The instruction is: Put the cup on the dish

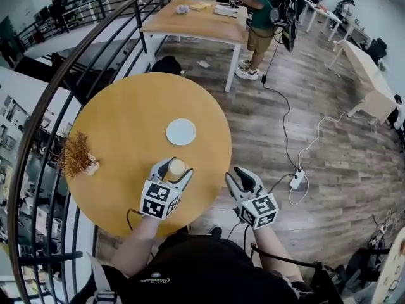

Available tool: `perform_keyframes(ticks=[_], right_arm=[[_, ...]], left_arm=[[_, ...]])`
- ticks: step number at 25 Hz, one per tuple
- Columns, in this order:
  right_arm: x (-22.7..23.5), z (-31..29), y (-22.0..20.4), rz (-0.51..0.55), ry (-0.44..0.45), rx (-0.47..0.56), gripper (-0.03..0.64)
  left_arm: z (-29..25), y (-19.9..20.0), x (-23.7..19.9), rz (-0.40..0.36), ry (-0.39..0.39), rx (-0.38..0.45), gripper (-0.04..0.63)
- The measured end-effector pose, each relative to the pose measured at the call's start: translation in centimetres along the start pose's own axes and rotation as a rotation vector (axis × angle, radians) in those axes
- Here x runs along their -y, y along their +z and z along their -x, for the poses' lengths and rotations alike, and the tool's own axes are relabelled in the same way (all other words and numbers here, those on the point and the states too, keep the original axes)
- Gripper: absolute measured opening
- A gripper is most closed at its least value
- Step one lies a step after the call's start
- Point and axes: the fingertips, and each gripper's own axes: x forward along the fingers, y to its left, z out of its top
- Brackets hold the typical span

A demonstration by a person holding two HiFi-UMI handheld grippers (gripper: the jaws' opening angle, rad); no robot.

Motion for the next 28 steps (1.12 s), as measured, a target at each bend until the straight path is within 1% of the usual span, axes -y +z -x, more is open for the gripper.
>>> perform_keyframes(ticks=[7,13,19,24,28], right_arm=[[0.5,-0.5,1.3,0.018,-0.004,0.024,0.117],[0.4,-0.4,1.3,0.011,-0.002,0.016,0.117],[0.2,-1.7,0.1,-0.004,0.006,-0.019,0.117],[-0.2,-2.4,-1.4,-0.04,0.015,-0.06,0.117],[-0.5,-3.6,-3.5,-0.066,0.017,-0.104,0.117]], left_arm=[[-0.3,1.5,0.2,-0.031,-0.012,0.02,0.267],[-0.2,1.5,0.2,-0.032,-0.017,0.011,0.267],[-0.9,0.6,-0.7,-0.018,-0.027,-0.011,0.267],[-1.1,-1.2,-0.9,0.006,-0.033,-0.059,0.267],[-1.8,-3.3,-1.9,0.029,-0.038,-0.102,0.267]])
